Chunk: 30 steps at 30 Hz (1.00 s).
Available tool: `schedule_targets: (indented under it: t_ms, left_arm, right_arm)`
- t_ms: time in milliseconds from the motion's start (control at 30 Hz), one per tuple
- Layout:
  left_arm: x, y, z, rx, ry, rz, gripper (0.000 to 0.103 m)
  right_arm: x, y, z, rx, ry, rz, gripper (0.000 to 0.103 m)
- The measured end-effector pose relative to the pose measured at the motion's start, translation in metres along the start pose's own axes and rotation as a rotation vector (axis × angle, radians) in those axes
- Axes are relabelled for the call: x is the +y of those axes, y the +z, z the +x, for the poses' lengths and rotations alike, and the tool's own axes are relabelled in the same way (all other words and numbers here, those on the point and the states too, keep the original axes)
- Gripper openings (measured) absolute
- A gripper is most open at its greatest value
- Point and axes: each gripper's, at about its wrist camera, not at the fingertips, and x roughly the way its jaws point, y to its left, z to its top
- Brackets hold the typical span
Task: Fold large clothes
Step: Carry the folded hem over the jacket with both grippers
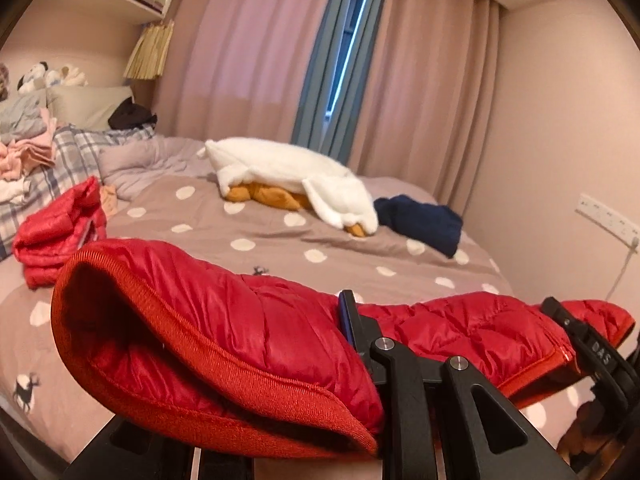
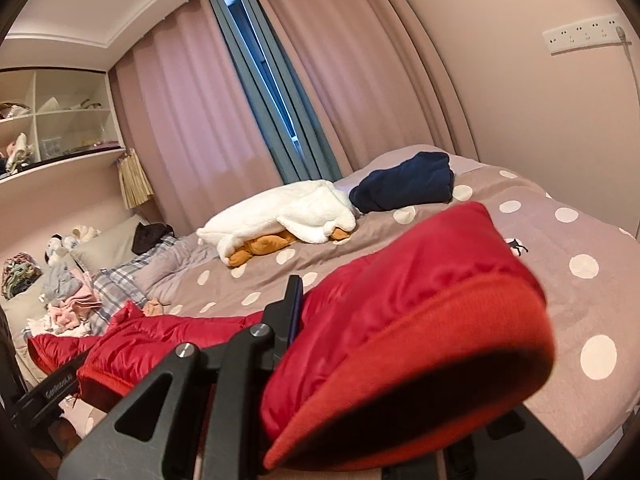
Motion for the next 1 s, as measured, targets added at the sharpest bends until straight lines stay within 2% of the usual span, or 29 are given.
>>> schedule_targets:
  t_ms: [267,533,1000]
  left_arm:
    - [-0.006,0.006,0.049,0.097,0.047,0.064,0.021]
    - [-0.003,0.008,0.079,0.183,0.063,0.069,0.021]
    - [0.001,0.016,0.113,0.233,0.063,0.065,0.021]
  right_arm:
    - [-0.009,0.0,0.04,0.042,-0.028,0.018,0.02]
    - [-0.013,-0.003,0.061,0.083,-0.044,0.038,0.02]
    - [-0.013,0.001,0.089,0.116,-0.071,0.025,0.02]
